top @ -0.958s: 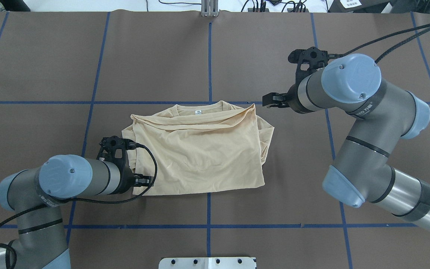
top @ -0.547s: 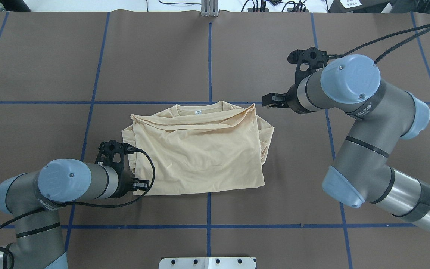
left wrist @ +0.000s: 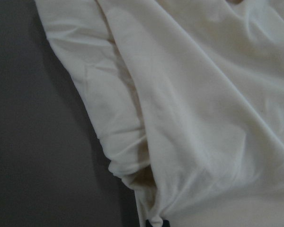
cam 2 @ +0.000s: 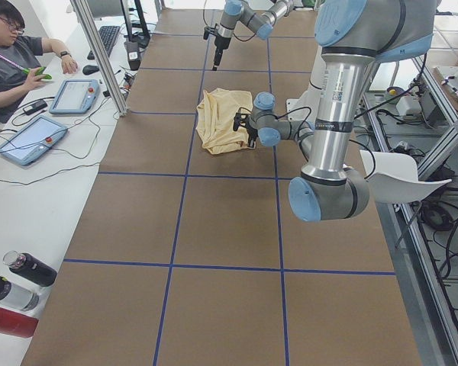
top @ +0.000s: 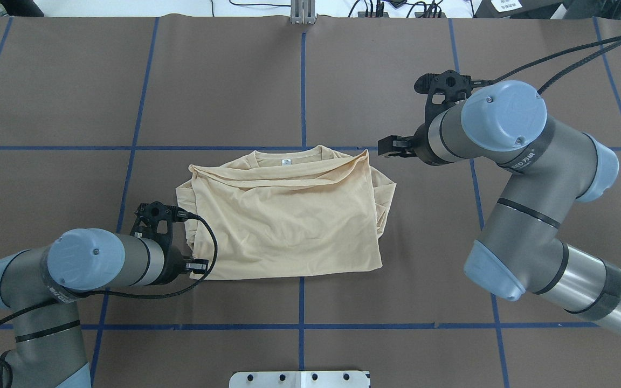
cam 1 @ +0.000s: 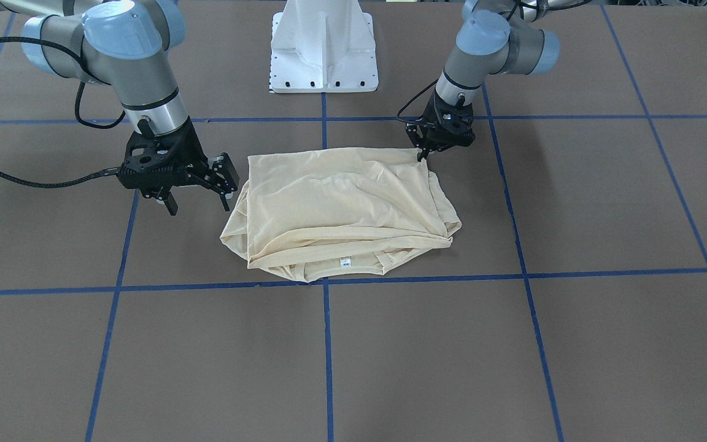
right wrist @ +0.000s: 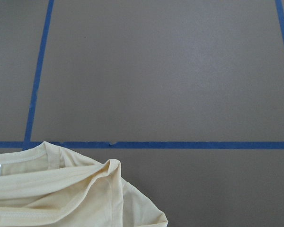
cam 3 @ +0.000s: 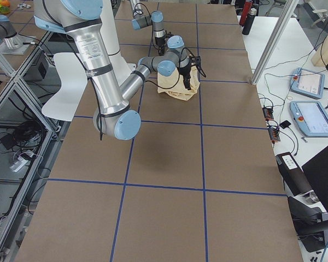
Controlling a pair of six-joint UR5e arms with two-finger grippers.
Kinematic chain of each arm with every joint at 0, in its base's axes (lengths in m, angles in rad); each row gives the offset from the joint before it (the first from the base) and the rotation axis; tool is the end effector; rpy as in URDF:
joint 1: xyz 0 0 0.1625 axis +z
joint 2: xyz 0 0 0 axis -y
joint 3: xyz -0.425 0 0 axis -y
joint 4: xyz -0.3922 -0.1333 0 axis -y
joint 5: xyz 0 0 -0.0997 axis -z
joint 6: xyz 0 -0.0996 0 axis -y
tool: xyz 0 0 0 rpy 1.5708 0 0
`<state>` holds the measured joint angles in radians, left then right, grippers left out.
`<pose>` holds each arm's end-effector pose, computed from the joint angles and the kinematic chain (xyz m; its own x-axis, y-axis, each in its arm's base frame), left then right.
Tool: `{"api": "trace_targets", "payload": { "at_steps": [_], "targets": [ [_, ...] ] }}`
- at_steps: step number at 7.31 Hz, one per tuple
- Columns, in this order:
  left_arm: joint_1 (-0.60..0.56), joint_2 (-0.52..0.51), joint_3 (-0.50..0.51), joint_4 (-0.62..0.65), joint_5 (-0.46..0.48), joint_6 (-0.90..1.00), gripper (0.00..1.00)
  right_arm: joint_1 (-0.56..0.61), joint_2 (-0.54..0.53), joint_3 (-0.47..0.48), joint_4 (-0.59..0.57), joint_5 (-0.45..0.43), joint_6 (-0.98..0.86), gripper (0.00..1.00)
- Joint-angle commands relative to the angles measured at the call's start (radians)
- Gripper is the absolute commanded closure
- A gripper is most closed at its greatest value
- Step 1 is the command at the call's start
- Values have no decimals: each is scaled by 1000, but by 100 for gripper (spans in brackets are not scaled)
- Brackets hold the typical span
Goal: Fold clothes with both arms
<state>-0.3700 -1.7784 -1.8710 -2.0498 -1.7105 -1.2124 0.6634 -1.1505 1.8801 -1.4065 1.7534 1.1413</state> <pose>0.4860 -0.3166 0.3589 0.5690 0.1519 -0.8082 0.0536 0.9739 0.2207 -0.4054 -0.4631 0.2727 0.6544 -0.0082 0.7561 -0.2437 0.9443 0.2212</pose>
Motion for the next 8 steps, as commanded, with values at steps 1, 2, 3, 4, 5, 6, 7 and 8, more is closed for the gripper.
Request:
{"api": "trace_targets", "payload": {
  "at_steps": [1,2,3,4,5,6,7,8],
  "targets": [
    [-79,-1,7,8,-1,116,100,-2,2,-6,4,0,0,0],
    [-154,-3,33,8,-1,195,100,-5,2,-7,6,0,0,0],
    [-232,-12,82,7,-1,297,100,-7,3,-7,6,0,2,0],
    [-304,-48,146,2,-4,371,100,-8,6,-9,7,-3,2,0],
    [-363,-137,252,3,-3,404,100,-10,8,-12,7,-3,3,0],
    [-415,-245,388,-10,-4,407,100,-11,8,-13,9,-3,3,0],
    [-449,-389,555,-21,-4,404,100,-11,8,-16,9,-3,2,0],
    [-472,-511,752,-144,-4,404,100,-13,9,-18,9,-3,6,0]
  ]
}}
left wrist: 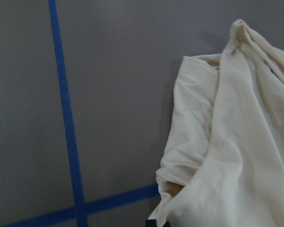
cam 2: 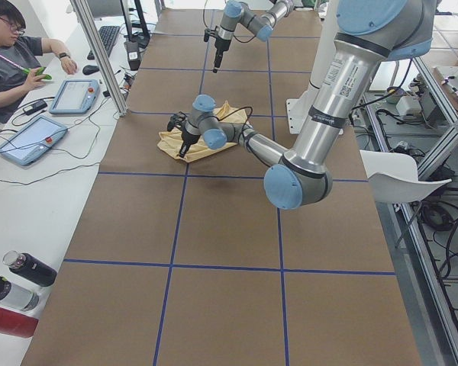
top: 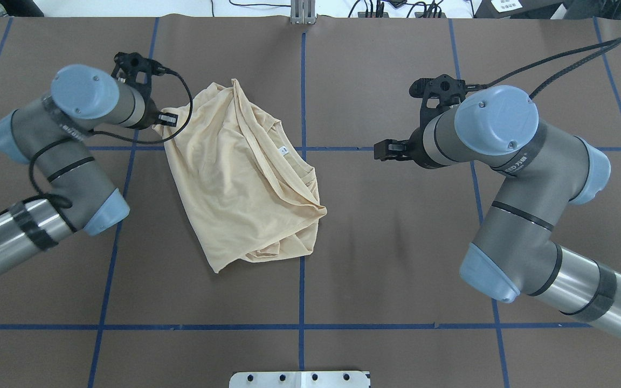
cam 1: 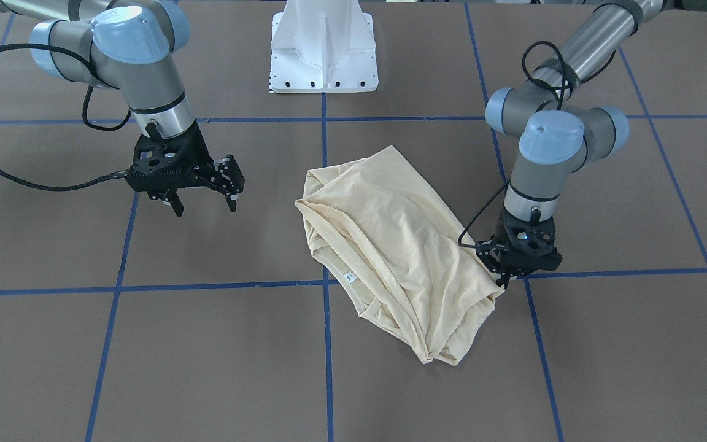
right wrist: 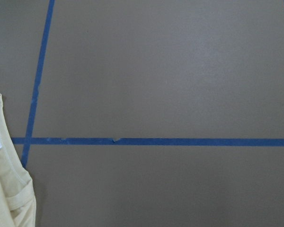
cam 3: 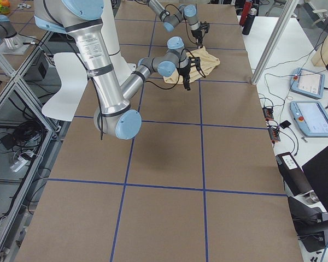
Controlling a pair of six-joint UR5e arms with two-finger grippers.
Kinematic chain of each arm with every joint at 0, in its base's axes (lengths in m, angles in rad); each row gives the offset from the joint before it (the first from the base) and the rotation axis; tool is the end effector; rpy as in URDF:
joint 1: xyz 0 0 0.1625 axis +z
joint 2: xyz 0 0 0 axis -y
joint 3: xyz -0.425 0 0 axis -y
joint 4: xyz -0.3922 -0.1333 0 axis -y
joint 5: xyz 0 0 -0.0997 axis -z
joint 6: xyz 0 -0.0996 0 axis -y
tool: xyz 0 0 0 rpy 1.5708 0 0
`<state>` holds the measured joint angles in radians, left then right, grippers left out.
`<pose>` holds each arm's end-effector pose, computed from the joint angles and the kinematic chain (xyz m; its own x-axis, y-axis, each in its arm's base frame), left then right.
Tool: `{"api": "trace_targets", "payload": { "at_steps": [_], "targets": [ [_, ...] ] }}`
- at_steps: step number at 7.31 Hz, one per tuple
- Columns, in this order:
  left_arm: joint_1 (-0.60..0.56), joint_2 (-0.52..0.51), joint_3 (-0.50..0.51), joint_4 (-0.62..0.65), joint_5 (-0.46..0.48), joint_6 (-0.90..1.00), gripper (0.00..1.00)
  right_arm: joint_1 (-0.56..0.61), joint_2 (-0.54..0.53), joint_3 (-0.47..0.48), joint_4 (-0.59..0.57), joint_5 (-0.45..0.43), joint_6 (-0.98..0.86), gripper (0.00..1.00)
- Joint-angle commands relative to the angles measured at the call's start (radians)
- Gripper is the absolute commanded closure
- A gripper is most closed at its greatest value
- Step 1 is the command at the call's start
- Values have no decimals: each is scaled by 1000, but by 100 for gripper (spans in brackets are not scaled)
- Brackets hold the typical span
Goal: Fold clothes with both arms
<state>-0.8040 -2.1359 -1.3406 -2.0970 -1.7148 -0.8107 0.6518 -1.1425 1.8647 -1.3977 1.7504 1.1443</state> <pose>0.4262 -0.6138 0.3811 0.7667 0.1870 -0.6142 0.1503 0.8778 0.4549 -0.4146 -0.4616 0.2733 0.6536 -0.0132 0.7567 -0.2369 0.9460 0.2211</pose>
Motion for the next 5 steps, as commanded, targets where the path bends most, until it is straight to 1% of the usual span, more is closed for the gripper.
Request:
{"api": "trace_targets", "payload": {
  "at_steps": [1,2,3,4,5],
  "targets": [
    [-44,-217,370,-236,0,4,100,-4,3,-2,0,0,6,0],
    [-46,-257,392,-250,-6,1,100,-6,4,-1,0,0,14,0],
    [-47,-259,396,-251,-6,2,100,-12,7,-2,0,0,15,0],
    [-61,-251,396,-255,-5,5,1,-17,9,-4,0,-2,15,0],
    [-81,-242,390,-258,-3,83,0,-20,23,-7,0,-2,17,0]
  ]
}}
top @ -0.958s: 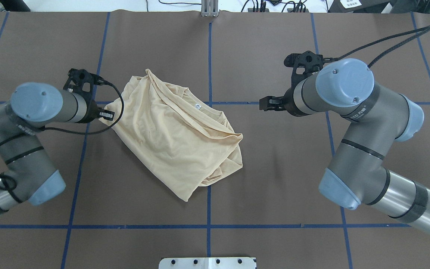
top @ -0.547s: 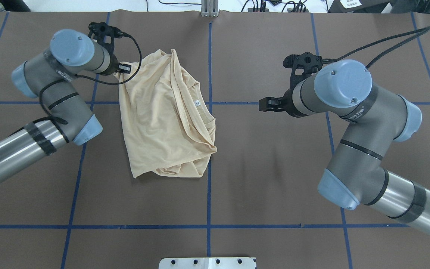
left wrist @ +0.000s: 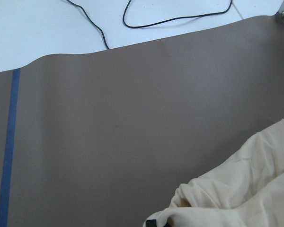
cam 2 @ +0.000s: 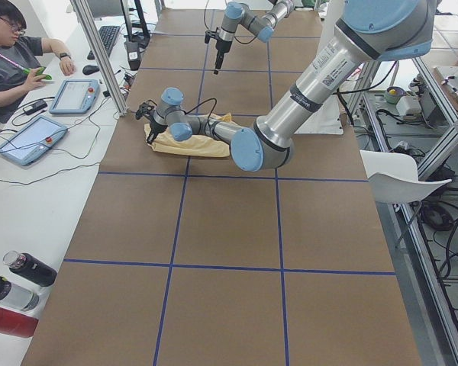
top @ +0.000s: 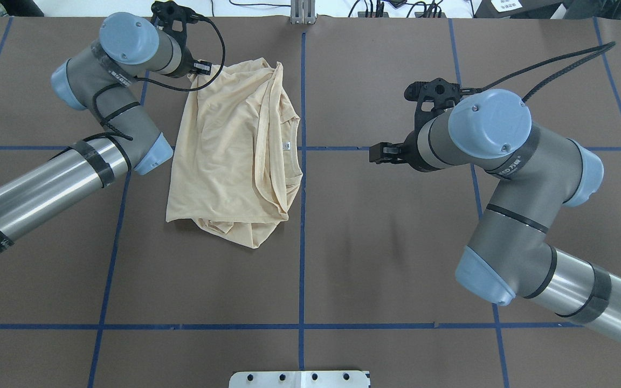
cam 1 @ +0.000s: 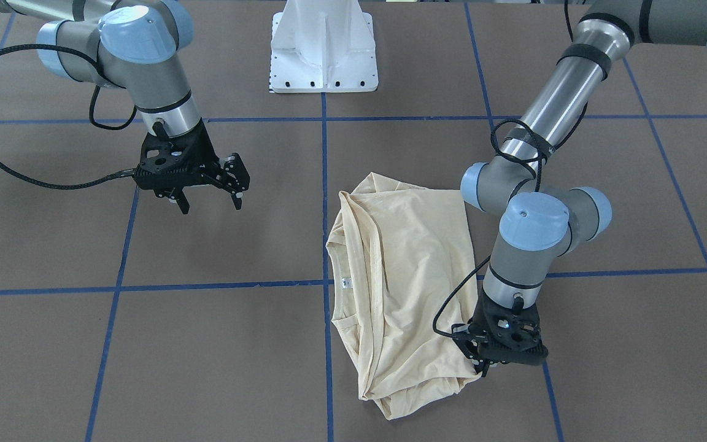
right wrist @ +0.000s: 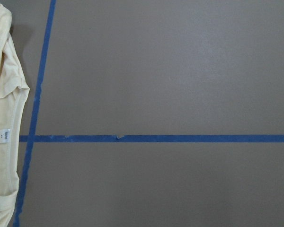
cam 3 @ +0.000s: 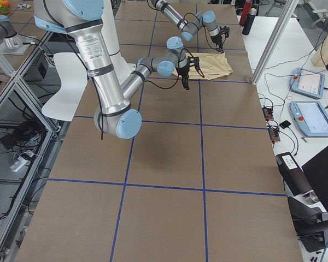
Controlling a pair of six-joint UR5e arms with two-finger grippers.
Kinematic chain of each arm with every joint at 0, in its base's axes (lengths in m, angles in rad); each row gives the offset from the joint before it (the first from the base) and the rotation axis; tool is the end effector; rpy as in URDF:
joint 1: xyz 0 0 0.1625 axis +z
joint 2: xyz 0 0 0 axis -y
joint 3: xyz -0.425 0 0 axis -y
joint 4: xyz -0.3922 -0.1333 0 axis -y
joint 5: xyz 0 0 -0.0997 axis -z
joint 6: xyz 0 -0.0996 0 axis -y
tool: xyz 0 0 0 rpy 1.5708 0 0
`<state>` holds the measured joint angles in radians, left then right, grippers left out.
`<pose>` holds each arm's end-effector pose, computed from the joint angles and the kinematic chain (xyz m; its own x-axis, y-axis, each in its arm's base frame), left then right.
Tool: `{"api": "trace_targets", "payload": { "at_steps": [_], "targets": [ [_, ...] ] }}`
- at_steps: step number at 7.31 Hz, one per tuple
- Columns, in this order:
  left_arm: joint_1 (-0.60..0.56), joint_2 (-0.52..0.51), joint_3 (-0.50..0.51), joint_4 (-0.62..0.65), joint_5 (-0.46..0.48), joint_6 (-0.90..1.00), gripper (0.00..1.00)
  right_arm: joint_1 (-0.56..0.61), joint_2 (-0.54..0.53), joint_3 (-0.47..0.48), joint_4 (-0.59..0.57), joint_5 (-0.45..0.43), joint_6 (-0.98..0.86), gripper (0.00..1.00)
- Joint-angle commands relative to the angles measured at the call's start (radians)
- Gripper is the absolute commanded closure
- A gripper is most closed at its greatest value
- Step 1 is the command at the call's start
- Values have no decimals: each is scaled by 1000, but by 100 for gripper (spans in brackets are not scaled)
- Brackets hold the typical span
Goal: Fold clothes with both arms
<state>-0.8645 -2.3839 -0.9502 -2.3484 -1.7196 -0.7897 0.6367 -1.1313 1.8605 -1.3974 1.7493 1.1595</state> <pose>0.4493 -0.7094 0.3530 0.7343 0.2121 -0.6448 0.2196 0.8246 0.5213 -0.4234 -0.4568 0.2683 0.6457 -0.0118 0.7635 -0.2344 0.9485 0.2130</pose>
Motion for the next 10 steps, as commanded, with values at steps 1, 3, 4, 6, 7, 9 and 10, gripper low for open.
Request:
{"api": "trace_targets", "payload": {
  "at_steps": [1,3,4,6,7,9,10],
  "targets": [
    [-51,37,-42,-3,-15,120,0,-14,52,-35,0,-8,37,0],
    [-59,179,-212,0,-86,133,0,-64,264,-253,0,-86,219,1],
    [-59,208,-252,3,-86,133,0,-99,327,-330,0,-153,288,2],
    [-59,213,-252,1,-86,129,0,-155,360,-391,20,-239,328,20],
    [-59,213,-252,0,-86,127,0,-166,373,-444,78,-249,328,28],
    [-57,213,-252,-2,-86,122,0,-167,435,-539,95,-254,328,38],
    [-57,213,-252,-3,-86,121,0,-175,438,-547,95,-254,327,43]
  ]
}}
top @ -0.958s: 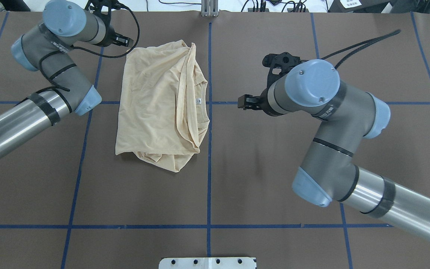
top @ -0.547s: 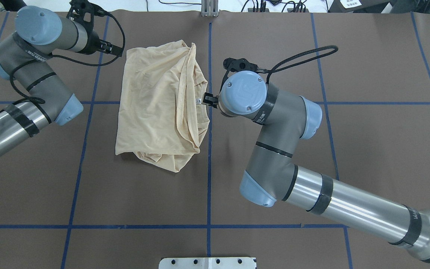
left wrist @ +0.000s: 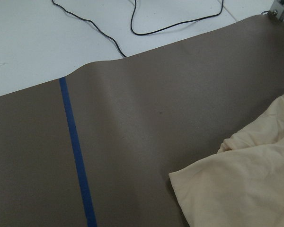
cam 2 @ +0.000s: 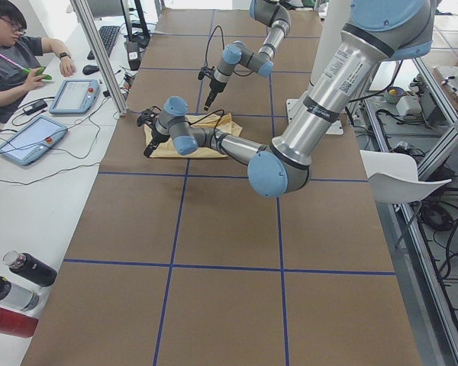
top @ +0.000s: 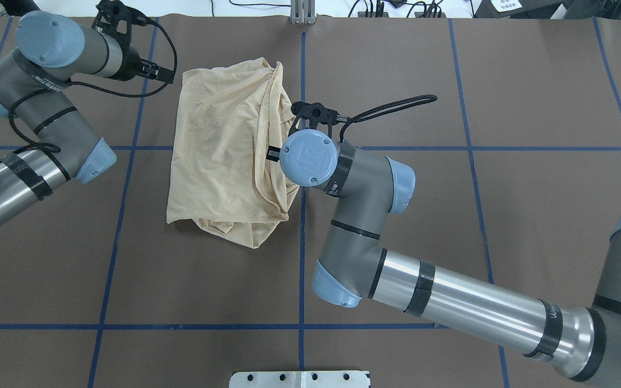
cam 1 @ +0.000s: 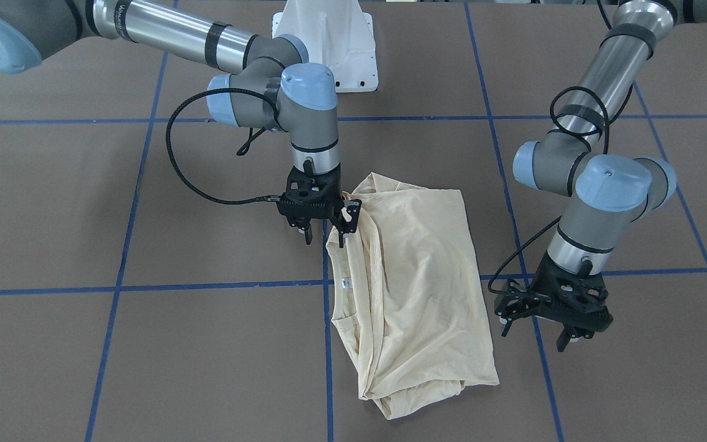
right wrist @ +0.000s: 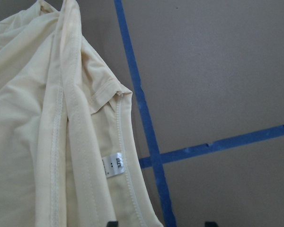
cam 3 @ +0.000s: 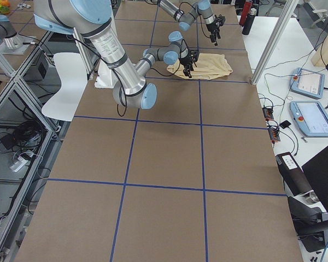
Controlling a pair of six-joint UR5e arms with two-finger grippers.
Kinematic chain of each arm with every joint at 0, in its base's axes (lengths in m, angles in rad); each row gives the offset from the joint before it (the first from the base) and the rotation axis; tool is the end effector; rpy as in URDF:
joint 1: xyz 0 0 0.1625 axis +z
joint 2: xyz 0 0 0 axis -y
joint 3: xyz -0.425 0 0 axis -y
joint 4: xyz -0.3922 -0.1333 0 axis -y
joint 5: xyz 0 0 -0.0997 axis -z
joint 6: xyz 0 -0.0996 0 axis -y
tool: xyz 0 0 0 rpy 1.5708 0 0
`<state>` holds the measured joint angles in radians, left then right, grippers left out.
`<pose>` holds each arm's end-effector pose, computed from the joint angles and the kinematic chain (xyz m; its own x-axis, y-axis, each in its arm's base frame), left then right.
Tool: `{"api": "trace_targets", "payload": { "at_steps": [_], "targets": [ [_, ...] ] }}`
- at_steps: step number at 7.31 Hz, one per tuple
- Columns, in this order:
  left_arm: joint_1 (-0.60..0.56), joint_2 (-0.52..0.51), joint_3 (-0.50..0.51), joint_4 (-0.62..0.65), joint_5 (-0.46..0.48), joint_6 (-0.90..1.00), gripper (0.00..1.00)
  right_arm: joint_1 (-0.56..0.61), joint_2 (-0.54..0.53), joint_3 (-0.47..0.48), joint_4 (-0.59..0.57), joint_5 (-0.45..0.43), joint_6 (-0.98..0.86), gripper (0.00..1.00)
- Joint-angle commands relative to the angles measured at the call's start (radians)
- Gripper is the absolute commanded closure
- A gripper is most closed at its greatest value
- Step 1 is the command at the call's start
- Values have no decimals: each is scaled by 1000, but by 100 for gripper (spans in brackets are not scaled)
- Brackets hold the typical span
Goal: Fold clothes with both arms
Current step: 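Lower the right gripper to the shirt's side edge and grasp it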
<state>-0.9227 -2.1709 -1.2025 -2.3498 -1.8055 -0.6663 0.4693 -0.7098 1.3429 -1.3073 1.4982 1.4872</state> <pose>0.3690 -0.6698 0.3901 0.7142 0.3233 -0.6208 0.1537 0.7929 0.5897 -0.6307 -0.4774 0.1915 0.5967 0.2092 0.7747 -0.4534 0.8845 0.1104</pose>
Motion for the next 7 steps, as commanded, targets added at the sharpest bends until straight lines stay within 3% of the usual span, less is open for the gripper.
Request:
{"api": "trace_targets", "payload": {
  "at_steps": [1,5,7],
  "targets": [
    [2,0,0,-3,0,-3,0,-17,15,-31,3,-4,-1,47],
    [5,0,0,-5,0,-3,0,-34,13,-56,3,-24,1,52],
    [5,0,-2,-6,0,-4,0,-34,16,-57,3,-24,2,66]
  ]
}}
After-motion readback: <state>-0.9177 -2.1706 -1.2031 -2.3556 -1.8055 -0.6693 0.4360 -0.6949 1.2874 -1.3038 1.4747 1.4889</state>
